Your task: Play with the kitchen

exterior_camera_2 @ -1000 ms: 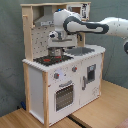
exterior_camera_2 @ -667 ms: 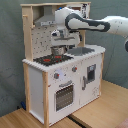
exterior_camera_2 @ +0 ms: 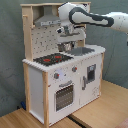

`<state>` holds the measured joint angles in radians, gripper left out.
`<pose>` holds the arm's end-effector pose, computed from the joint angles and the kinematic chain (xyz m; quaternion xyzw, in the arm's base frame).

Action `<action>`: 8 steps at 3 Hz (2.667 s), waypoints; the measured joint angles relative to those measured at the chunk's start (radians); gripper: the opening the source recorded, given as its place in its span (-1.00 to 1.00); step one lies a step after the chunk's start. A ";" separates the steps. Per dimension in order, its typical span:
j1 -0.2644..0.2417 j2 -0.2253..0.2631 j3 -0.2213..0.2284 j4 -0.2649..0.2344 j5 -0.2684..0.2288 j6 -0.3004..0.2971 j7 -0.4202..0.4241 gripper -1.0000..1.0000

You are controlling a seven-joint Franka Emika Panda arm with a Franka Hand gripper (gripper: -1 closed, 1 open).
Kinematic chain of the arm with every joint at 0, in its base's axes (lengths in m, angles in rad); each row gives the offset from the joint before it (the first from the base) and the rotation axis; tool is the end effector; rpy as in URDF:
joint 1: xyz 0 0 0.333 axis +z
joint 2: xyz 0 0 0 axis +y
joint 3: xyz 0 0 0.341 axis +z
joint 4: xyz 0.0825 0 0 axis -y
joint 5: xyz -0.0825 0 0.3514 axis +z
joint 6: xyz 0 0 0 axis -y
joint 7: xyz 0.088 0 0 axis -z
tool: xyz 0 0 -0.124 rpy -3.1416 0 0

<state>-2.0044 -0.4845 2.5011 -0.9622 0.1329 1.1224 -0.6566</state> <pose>0.4492 0.3972 0.6115 0.8112 0.5669 -0.1246 0.0707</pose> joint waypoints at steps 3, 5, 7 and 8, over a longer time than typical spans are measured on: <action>0.101 0.029 0.006 -0.001 -0.017 0.061 0.208 -1.00; 0.138 0.136 0.006 -0.089 -0.131 0.030 0.262 -1.00; 0.174 0.249 0.007 -0.266 -0.199 0.069 0.305 -1.00; 0.192 0.308 0.008 -0.358 -0.232 0.103 0.332 -1.00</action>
<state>-1.8119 -0.1762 2.5096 -1.3197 -0.0995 1.2254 -0.3244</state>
